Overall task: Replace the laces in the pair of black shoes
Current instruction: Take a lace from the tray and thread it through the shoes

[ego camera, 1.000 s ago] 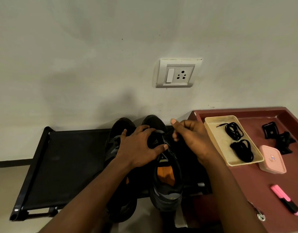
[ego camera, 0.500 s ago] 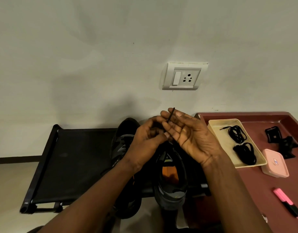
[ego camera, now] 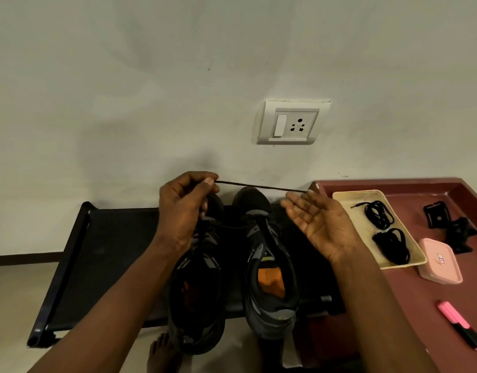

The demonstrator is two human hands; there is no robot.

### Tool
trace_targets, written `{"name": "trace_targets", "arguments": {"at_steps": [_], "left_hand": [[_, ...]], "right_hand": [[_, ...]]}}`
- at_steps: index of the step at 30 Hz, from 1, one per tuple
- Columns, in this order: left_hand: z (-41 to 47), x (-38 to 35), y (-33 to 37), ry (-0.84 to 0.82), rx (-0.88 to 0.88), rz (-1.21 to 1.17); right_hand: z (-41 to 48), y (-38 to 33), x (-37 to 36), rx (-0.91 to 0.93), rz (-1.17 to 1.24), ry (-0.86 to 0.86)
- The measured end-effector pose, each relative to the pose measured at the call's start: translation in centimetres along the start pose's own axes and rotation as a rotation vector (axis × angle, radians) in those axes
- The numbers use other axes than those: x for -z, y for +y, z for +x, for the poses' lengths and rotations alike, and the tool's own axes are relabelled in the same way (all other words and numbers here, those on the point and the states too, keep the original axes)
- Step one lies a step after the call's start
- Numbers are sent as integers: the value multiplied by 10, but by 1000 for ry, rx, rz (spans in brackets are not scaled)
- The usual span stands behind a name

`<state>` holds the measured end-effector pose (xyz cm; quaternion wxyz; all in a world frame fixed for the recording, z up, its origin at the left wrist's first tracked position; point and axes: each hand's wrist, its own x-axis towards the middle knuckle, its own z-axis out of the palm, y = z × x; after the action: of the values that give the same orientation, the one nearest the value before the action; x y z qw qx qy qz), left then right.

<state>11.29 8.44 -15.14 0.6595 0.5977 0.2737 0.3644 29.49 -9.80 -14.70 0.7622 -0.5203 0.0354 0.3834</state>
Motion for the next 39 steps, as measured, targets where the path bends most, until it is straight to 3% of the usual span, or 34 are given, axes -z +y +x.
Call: {"name": "trace_targets", "arguments": {"at_steps": [2, 4, 7, 9, 11, 17, 25, 28, 31, 34, 39], "left_hand": [[0, 0, -3, 0, -66, 94], [-2, -6, -7, -64, -113, 207], [-7, -17, -13, -212, -172, 342], [-9, -23, -16, -269, -205, 404], [-11, -27, -18, -287, -221, 446], [-13, -26, -19, -272, -174, 436], [1, -1, -17, -197, -141, 410], [6, 8, -20, -163, -128, 410], [8, 11, -22, -170, -138, 456], [6, 7, -23, -219, -142, 527], [-4, -10, -23, -311, -198, 576]], "right_hand": [[0, 9, -1, 130, -545, 132], [-1, 17, -5, 374, -845, 164], [-7, 23, -17, 585, -866, -163], [-11, 27, -26, 554, -831, -347], [-12, 31, -30, 543, -810, -381], [-6, 27, -19, 648, -945, -216], [12, 10, 7, 717, -962, 229], [15, 2, 16, 687, -976, 393], [16, 1, 20, 593, -1092, 447], [12, 8, 10, 584, -1198, 328], [-2, 33, -20, 501, -999, -201]]}}
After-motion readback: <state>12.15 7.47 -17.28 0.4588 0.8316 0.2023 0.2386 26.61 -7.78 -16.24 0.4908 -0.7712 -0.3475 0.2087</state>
